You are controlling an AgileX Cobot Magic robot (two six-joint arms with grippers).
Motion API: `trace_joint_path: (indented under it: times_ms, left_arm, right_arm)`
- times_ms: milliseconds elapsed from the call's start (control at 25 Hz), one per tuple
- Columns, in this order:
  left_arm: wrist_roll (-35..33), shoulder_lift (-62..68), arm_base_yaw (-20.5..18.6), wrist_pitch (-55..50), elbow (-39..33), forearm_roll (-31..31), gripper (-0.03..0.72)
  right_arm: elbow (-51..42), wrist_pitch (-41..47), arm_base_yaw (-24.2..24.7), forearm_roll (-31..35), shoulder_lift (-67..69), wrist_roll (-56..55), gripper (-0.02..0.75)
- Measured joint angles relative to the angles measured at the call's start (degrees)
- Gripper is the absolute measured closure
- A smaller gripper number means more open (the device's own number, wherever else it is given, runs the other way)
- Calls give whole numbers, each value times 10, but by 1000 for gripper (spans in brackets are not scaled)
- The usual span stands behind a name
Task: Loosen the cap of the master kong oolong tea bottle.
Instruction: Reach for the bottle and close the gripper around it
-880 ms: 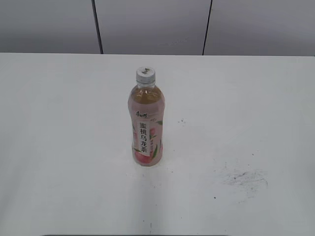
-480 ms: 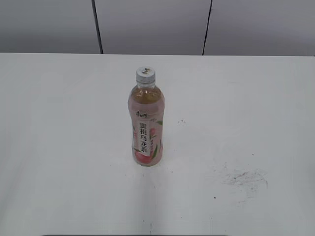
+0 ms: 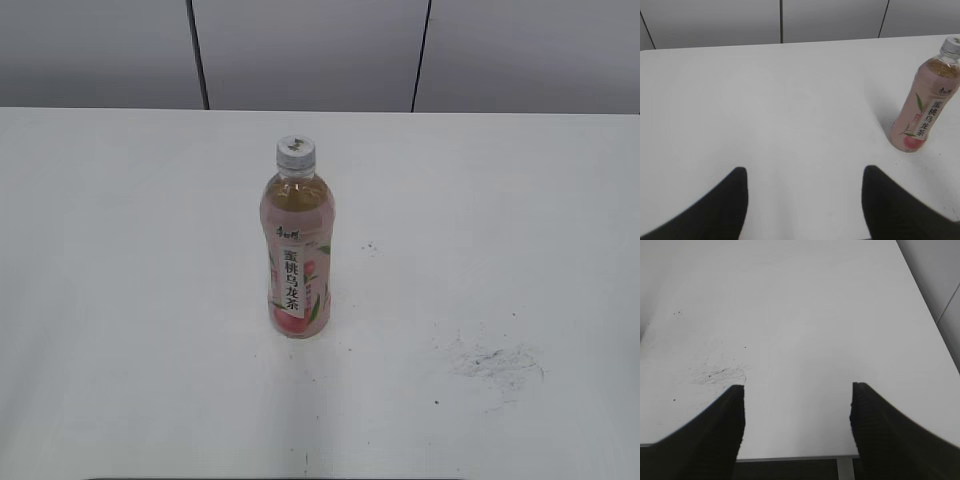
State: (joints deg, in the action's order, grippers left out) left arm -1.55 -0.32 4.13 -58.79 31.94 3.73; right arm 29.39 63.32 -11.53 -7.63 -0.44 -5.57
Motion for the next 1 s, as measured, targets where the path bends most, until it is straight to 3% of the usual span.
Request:
trace_joint_path:
  times_ms: [680, 1000]
  left_arm:
    - [-1, 15, 0, 19, 7, 0, 272]
    - [-65, 125, 0, 303, -1, 25, 284]
  right_arm:
    - [0, 0, 0, 0, 0, 0, 237]
    - [0, 0, 0, 0, 0, 0, 237]
